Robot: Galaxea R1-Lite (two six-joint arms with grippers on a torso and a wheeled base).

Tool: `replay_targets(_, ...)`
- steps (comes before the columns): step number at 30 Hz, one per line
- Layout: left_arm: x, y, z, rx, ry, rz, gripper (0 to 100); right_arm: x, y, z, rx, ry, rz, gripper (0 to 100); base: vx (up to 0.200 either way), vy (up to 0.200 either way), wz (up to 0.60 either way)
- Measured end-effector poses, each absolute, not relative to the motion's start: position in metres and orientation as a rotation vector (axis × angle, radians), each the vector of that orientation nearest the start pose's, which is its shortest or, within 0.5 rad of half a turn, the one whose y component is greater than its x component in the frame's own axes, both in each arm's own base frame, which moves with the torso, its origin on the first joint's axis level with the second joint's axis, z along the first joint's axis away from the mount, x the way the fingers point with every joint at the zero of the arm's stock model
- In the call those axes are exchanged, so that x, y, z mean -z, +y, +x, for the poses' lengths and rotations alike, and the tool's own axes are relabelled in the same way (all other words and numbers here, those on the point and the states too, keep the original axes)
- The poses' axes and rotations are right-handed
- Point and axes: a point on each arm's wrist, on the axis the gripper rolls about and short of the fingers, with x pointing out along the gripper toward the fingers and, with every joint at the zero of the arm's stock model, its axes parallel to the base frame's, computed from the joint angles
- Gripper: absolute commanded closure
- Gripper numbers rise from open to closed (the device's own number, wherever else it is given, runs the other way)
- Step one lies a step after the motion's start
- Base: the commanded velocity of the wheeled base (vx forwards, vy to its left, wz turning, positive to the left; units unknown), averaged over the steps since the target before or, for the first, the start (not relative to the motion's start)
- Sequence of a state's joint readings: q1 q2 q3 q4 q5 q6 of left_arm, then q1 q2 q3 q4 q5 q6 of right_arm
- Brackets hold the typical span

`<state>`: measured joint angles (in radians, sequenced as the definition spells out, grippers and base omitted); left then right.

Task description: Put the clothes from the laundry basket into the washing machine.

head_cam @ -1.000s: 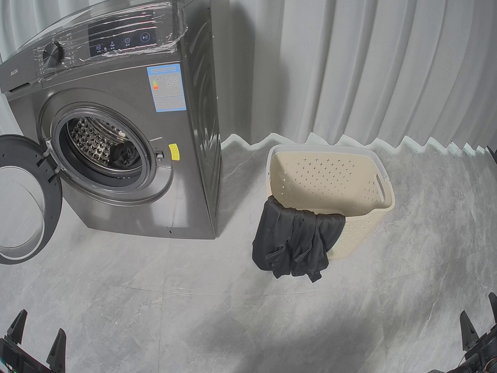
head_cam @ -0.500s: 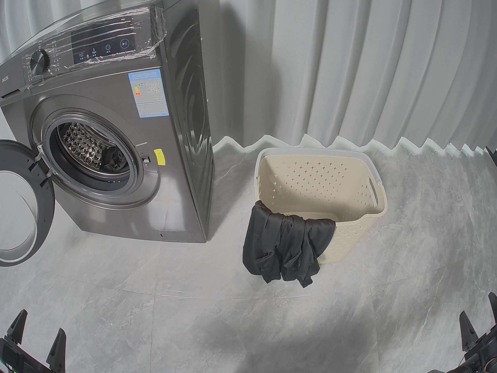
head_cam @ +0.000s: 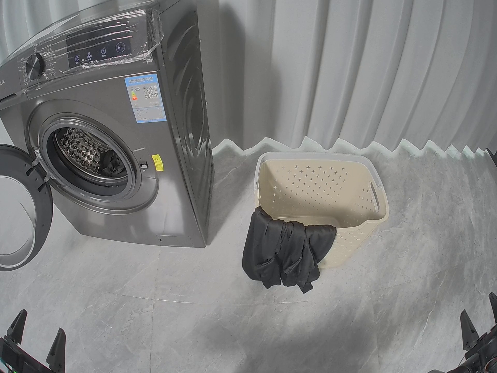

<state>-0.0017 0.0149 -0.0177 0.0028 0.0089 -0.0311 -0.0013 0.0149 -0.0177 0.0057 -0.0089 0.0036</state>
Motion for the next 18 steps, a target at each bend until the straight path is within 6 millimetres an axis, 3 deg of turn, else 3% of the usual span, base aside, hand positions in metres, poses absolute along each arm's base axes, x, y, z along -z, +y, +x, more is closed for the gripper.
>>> replay_targets(7,-0.080,0.000,-0.023,-0.007,0.001,-0.030,0,-0.089,0.000,-0.024,0.015,-0.050,0.009,0,0.000,0.000,0.00)
replay_targets(14,-0.080,0.000,-0.023,-0.006,0.001,-0.030,0,-0.136,0.000,-0.034,-0.068,-0.164,0.034,0,0.000,0.000,0.00)
replay_targets(18,-0.080,0.000,-0.023,-0.006,0.002,-0.030,0,-0.157,0.001,-0.020,-0.156,-0.088,0.040,0,0.000,0.000,0.00)
